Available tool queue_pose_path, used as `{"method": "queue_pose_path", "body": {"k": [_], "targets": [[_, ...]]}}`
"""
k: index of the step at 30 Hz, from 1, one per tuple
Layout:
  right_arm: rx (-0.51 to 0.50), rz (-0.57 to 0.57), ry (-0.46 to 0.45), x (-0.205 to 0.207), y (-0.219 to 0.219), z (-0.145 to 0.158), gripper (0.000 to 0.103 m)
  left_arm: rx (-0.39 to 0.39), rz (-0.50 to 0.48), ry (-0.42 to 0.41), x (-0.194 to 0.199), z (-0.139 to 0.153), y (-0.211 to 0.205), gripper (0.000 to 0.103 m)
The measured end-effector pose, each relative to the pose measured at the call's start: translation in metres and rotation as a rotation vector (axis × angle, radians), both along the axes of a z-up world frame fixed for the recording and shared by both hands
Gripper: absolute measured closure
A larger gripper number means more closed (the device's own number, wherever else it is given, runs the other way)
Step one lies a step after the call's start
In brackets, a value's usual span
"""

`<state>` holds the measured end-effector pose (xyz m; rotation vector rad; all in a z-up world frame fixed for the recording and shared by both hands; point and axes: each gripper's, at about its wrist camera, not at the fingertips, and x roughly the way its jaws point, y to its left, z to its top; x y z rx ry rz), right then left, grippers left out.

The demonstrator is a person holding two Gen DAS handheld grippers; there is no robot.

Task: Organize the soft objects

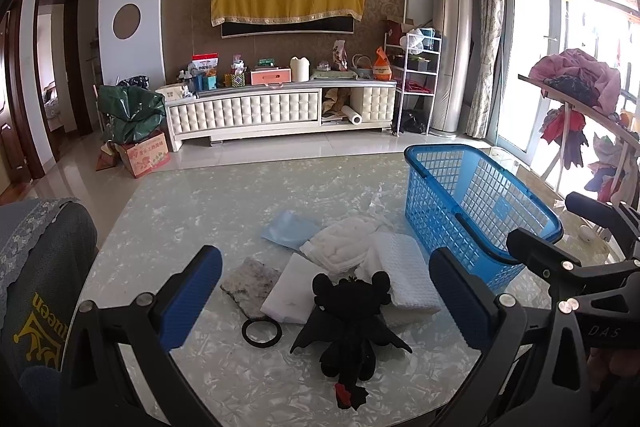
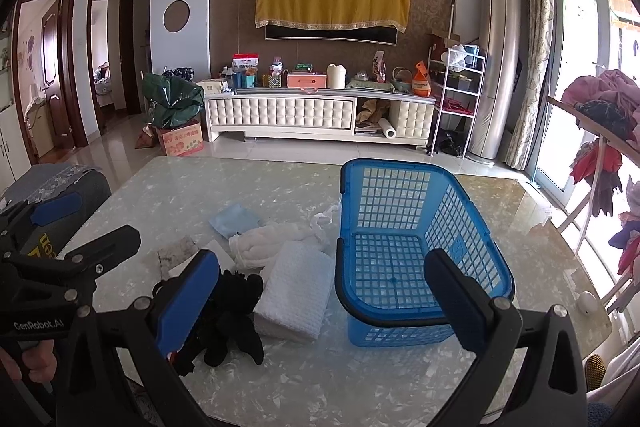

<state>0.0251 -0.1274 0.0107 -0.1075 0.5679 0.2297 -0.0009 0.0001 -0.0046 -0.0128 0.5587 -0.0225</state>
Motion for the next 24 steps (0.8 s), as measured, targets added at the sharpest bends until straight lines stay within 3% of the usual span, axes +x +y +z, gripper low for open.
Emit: {"method": "queue_pose_path", "body": {"k": [12, 24], "targets": [[0.007, -0.008, -0.004, -0.001, -0.003, 0.004, 0.000, 0.008, -0.013, -0.002, 0.001, 0.002, -0.001, 0.000], [0.055, -0.040, 0.072, 0.012, -0.023, 0.014, 0.000, -0.005, -0.095, 0.061, 0.017, 0.013, 0.008, 0.000]]}}
